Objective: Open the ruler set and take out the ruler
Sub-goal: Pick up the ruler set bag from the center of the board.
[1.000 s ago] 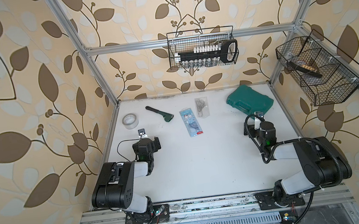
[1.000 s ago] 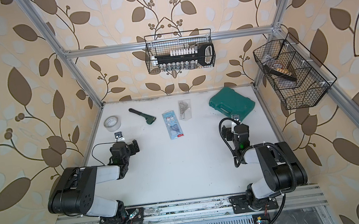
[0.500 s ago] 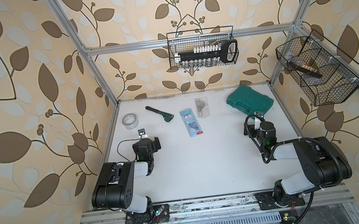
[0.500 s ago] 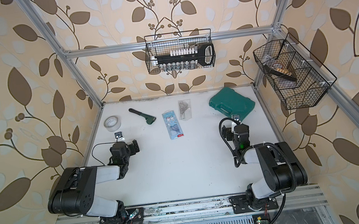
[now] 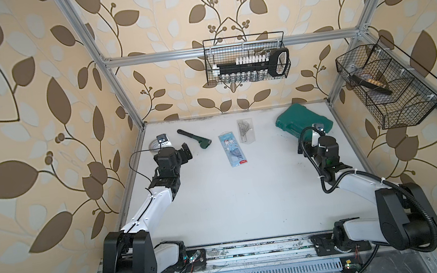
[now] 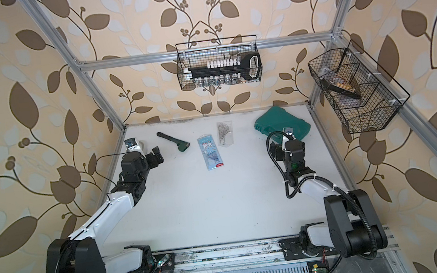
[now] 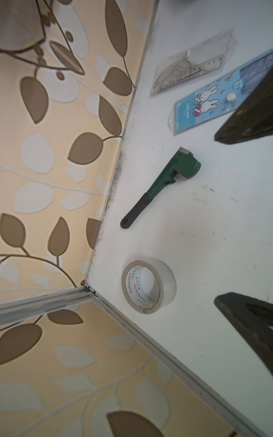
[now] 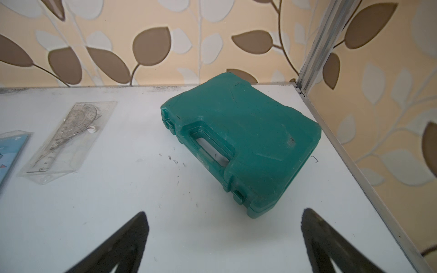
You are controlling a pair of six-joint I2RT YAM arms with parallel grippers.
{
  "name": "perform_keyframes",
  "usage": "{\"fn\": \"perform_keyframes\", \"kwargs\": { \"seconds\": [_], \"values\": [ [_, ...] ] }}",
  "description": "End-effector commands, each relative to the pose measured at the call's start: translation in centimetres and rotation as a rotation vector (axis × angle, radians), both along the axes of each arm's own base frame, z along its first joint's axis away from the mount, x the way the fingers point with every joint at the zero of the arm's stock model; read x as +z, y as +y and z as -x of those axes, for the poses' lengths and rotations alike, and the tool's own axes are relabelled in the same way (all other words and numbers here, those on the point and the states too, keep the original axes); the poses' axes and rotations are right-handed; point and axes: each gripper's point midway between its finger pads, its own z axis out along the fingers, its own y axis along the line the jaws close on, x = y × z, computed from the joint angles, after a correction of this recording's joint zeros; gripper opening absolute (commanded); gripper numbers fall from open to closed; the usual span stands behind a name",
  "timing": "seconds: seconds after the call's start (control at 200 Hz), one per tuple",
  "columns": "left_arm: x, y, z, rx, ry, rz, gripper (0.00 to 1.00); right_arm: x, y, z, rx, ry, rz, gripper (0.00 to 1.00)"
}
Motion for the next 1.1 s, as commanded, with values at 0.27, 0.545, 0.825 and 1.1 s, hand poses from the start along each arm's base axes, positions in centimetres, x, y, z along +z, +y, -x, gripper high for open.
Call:
{"fn": "perform_keyframes", "kwargs": {
  "seconds": [0.27,0.545,0.825,1.1],
  "values": [
    [-4.1,-12.5,-1.0,-0.297,0.236,0.087,0.99,1.7,11.9,-0.9,0.329,0.133,-0.158,0.99],
    [-7.3,-16.8,-1.1,-0.438,0.342,0.269,0.99,0.0,19.8,-2.2,0.518,0.258,-0.336,0.94],
    [-9.0,-18.8,-1.2,-0.497,0.391,0.366,0.97,-3.2,24.3,-3.9,0.617,0.373,-0.478,0.87],
    [-11.3,-20.6,-2.1,-0.530,0.464,0.440,0.83,-6.0,26.8,-5.1,0.635,0.455,-0.563,0.78]
  ]
}}
